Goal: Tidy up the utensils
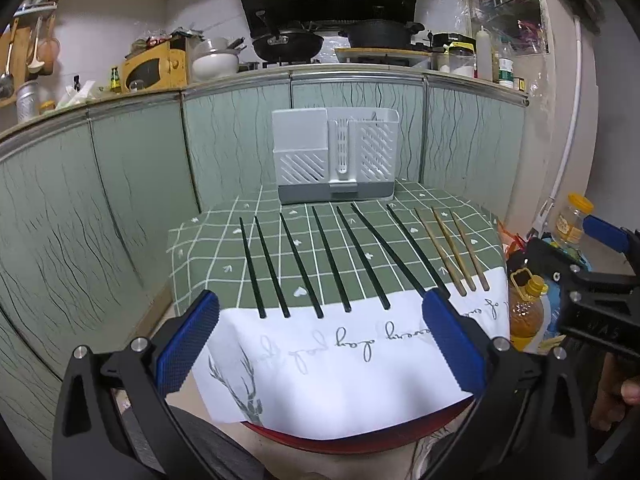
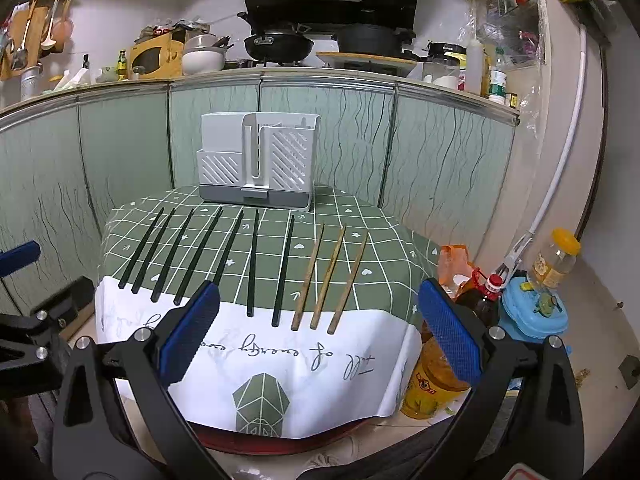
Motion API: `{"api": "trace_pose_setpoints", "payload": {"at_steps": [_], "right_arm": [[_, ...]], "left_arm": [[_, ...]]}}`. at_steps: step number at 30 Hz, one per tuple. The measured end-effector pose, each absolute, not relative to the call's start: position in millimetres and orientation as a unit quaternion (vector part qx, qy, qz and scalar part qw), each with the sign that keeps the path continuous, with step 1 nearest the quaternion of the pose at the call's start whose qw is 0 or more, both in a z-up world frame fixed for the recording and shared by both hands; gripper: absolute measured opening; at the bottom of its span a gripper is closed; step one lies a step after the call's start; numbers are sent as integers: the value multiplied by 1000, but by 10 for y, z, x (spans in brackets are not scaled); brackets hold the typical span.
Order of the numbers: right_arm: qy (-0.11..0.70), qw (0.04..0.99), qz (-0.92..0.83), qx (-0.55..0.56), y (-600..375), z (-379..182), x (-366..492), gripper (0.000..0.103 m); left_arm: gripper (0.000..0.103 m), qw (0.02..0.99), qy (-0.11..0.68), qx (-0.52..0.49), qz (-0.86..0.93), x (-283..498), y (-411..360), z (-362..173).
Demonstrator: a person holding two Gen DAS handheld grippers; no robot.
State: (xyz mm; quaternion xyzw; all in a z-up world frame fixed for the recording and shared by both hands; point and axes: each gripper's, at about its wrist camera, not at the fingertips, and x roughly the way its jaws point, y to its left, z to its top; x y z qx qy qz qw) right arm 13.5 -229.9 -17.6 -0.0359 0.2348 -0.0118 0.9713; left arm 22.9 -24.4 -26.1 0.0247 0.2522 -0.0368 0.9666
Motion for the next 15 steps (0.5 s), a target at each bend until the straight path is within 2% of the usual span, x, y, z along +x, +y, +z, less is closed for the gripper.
{"api": "trace_pose_setpoints", "payload": {"at_steps": [15], "right_arm": [[246,968,-21,-37,-2383,-223,164,95]], "left_arm": [[98,966,259,18,-14,248,-105,-245]]}}
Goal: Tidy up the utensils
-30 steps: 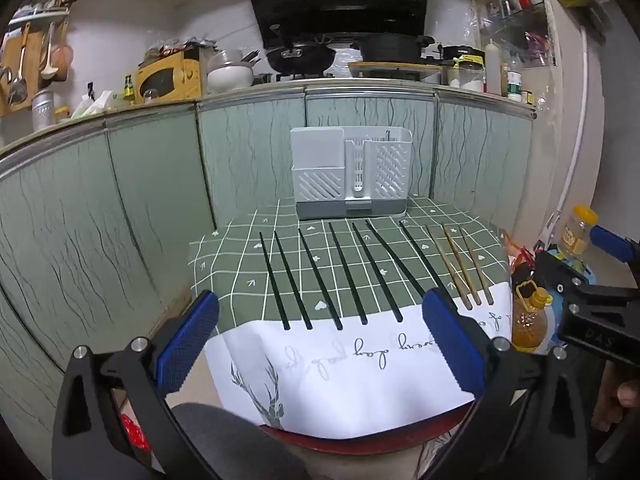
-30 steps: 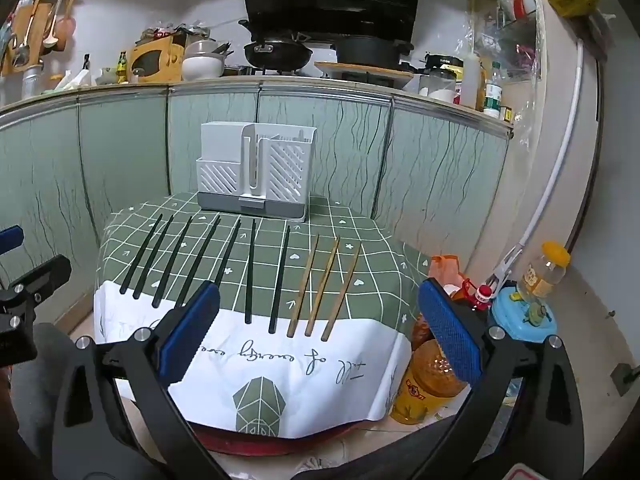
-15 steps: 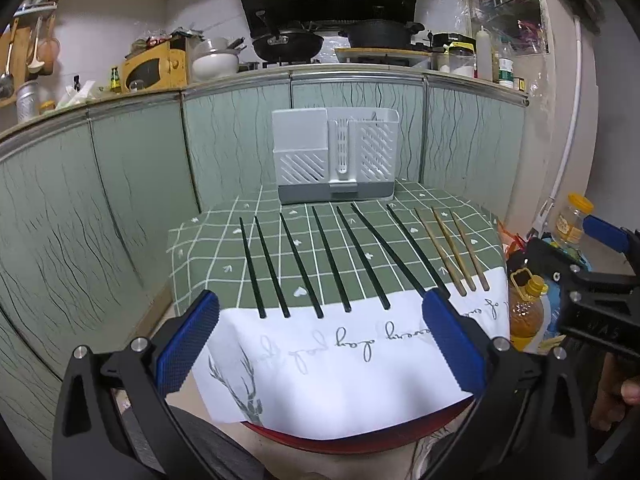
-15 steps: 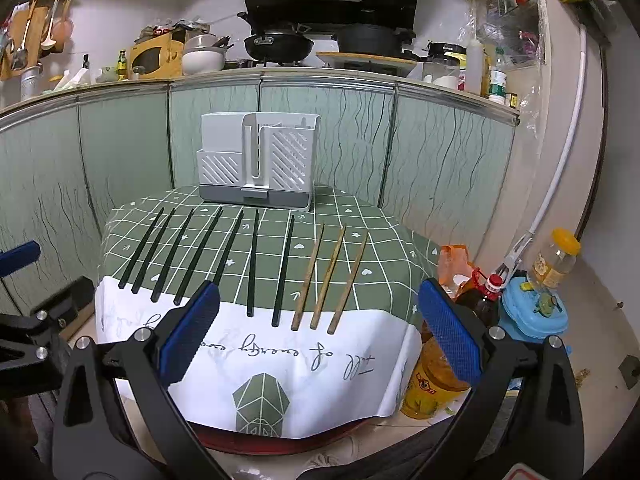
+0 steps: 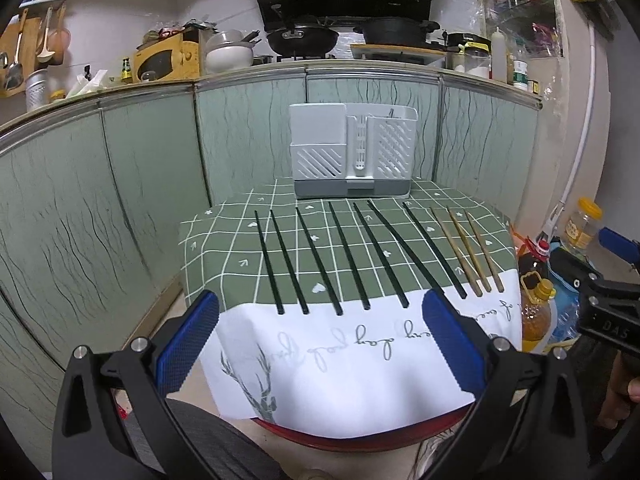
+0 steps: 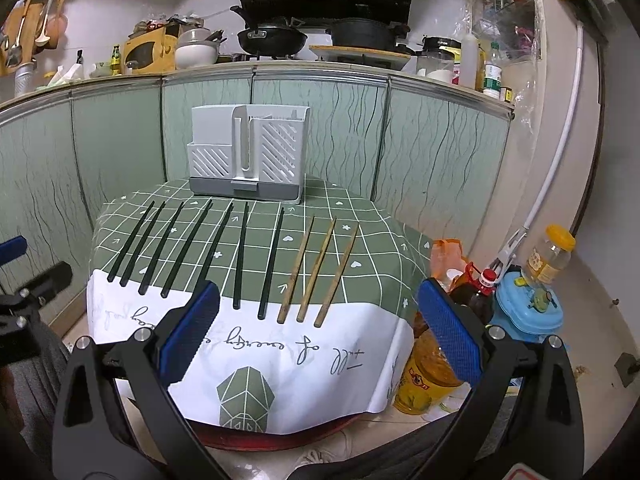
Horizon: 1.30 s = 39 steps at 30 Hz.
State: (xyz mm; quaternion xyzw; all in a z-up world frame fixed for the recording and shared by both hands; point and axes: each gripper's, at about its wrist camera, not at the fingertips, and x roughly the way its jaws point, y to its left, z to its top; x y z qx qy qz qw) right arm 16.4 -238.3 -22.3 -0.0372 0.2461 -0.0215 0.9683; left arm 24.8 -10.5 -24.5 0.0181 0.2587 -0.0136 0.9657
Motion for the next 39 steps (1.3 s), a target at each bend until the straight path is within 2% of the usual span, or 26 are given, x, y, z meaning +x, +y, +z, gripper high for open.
{"api": "trace_pose_setpoints", "payload": {"at_steps": [17,23,34,39], "right_arm": [[254,966,-20,-35,-2439,-274,131,95],[252,967,-25,-35,-2464,-259,111,95],[255,966,-17,-38,-2452,-296,188,95],[258,965,-12,-42,-2430,-320,297,95]], "left_arm": [[98,968,251,16,1,179,86,-166],[98,970,238,53,17,154,51,-155],[98,975,201,58,72,88,249,-129],[98,971,216,67,72,182,302,-146]]}}
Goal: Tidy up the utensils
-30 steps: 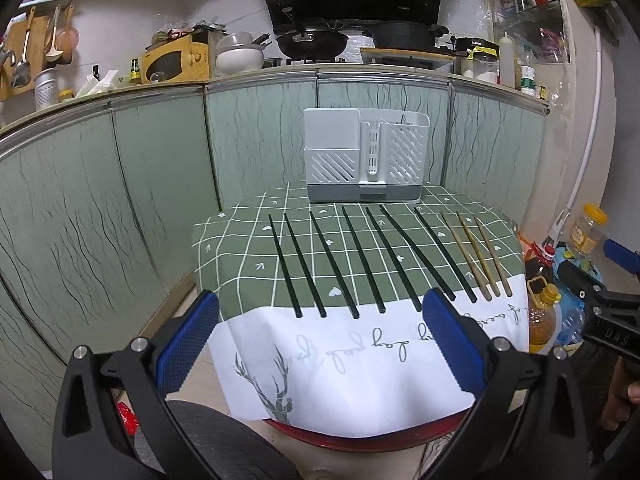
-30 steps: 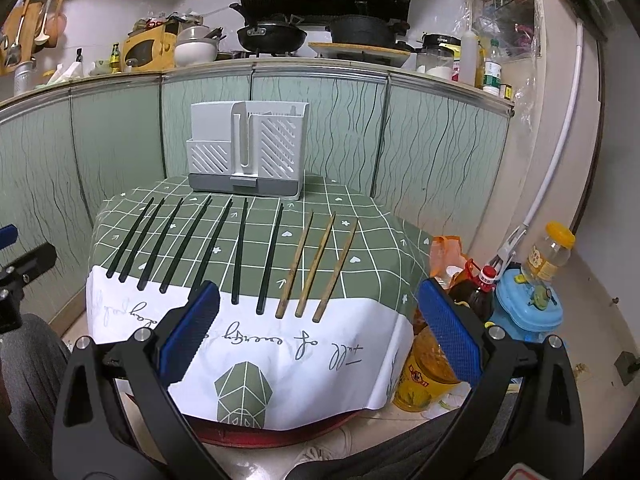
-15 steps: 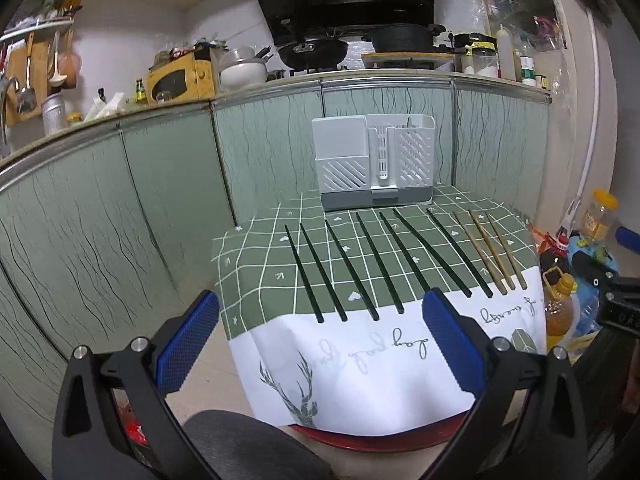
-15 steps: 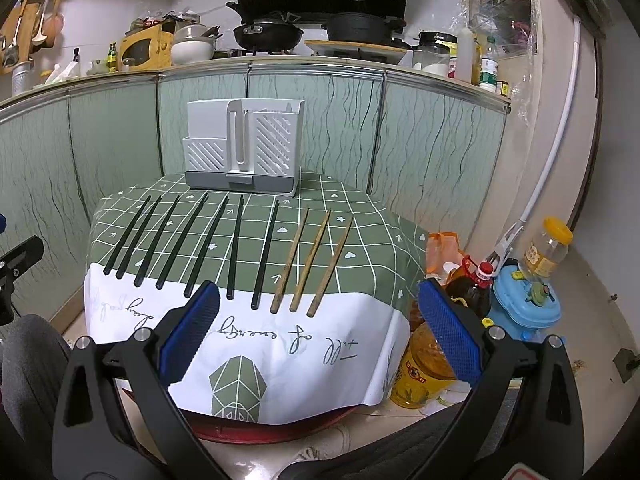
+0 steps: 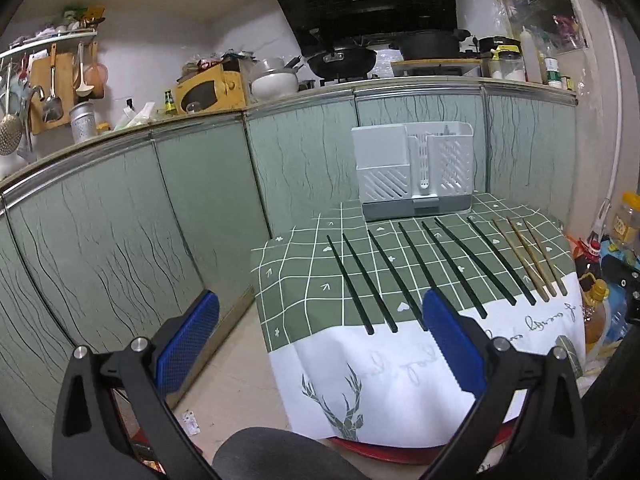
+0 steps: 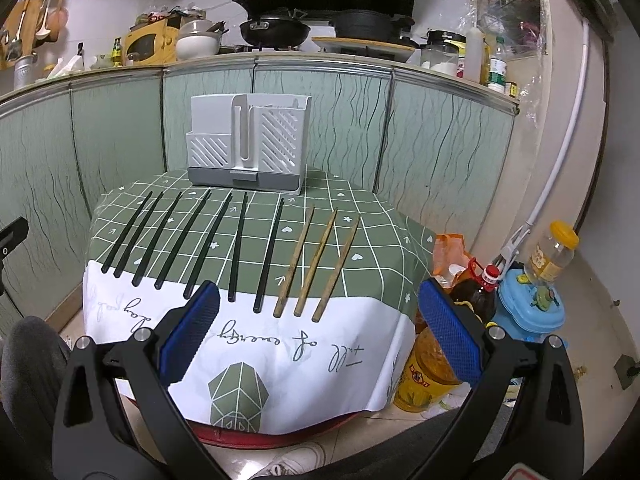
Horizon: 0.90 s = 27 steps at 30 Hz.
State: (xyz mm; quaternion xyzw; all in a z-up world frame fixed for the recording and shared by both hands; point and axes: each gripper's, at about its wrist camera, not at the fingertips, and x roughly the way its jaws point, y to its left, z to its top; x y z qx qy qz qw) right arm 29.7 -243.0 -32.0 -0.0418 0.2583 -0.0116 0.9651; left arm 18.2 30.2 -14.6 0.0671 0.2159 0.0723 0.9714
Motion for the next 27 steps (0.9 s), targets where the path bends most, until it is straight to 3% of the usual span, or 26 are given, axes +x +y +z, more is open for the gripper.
{"api": "trace_pose_setpoints", "payload": {"at_steps": [13,27], "right_arm": [[277,960,-14,-41,-2579,-508,727,95],[307,951,5,-30,-2788,-795,1215,95]], "left_arm": [[98,958,287,-1,22,755,512,-498],[98,950,304,27,67,1406,446,-953]]}}
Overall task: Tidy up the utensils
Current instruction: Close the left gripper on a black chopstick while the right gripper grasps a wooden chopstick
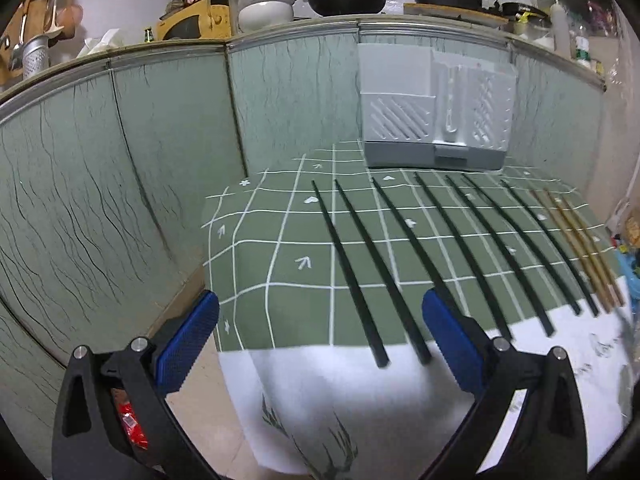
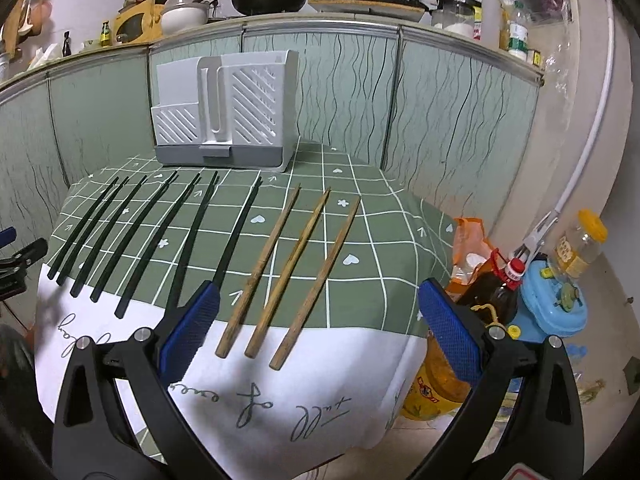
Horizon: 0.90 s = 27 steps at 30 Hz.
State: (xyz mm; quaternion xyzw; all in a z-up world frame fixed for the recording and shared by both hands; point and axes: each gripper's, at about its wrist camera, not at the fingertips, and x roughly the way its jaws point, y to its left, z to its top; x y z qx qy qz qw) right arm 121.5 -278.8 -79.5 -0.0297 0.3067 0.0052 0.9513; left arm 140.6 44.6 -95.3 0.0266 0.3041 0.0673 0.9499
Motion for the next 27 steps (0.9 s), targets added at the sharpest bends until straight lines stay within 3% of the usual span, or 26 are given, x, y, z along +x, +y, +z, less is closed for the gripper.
{"api": "trace_pose_setpoints", "payload": {"at_steps": [6,13,16,27], "right_arm": [[318,948,4,-30,-2893,-940,1294,95],[329,944,6,-31,-2969,-1035,1374,95],[331,943,9,-26,-2986,-1045,1395,95],[346,938,17,-18,-2979,-1105,1491,55]], "left_arm": [[98,945,315,29,88,1550,503,-1054],[66,938,339,15,67,1630,534,-1180],[59,940,336,20,59,1624,490,-1181],[25,942,334,33,33,1608,360,-1188]]}}
